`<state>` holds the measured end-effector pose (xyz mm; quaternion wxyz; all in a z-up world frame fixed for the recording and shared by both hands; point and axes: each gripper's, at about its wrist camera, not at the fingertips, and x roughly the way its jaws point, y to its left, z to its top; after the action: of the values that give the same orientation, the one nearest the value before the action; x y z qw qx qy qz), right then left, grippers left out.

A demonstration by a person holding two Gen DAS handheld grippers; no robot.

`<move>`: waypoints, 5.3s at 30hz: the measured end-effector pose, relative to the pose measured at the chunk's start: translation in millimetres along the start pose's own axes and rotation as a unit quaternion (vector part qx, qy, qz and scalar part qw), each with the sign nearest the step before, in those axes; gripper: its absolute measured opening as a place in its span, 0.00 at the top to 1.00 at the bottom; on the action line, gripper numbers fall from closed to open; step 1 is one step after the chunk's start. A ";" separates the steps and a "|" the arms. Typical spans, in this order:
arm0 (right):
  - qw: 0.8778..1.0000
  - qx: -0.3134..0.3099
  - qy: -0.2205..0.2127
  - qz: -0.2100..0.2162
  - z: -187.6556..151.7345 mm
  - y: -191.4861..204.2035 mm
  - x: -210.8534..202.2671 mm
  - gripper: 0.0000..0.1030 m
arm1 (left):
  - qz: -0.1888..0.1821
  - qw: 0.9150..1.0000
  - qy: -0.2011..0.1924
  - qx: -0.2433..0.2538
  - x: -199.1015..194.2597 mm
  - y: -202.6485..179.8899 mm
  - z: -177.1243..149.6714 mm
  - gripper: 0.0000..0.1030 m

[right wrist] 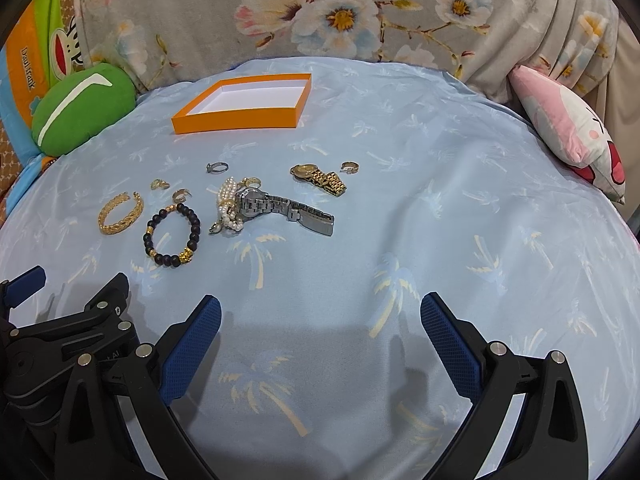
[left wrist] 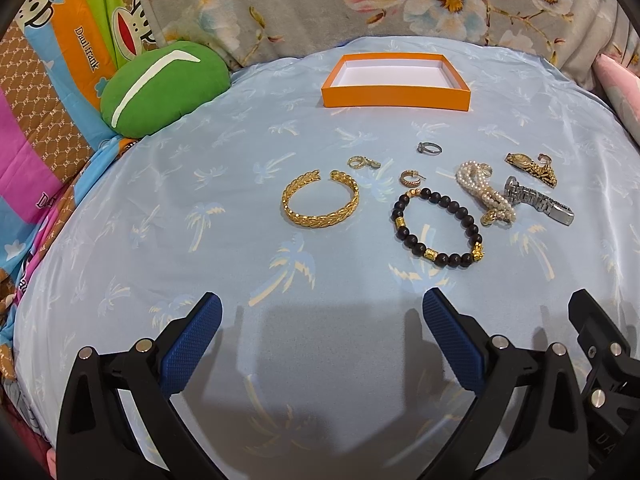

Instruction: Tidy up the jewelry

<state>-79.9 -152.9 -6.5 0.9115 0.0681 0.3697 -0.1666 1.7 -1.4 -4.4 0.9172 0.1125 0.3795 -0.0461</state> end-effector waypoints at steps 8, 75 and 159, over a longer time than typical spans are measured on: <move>1.000 -0.002 -0.002 -0.004 1.3 2.6 2.8 0.05 | 0.000 1.000 0.000 0.000 -0.4 -0.3 0.5 0.05; 0.996 -0.070 -0.034 0.045 26.0 -4.1 8.2 0.10 | -0.026 1.000 -0.004 -0.011 5.8 23.3 10.1 0.05; 0.982 -0.044 0.075 0.168 60.8 -26.2 54.7 0.56 | -0.121 0.992 0.015 -0.039 47.8 55.8 84.9 0.45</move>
<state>-12.9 -206.4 -1.0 0.8984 0.1017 0.4271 0.0107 103.3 32.3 29.7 0.9028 0.0302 0.4054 -0.1400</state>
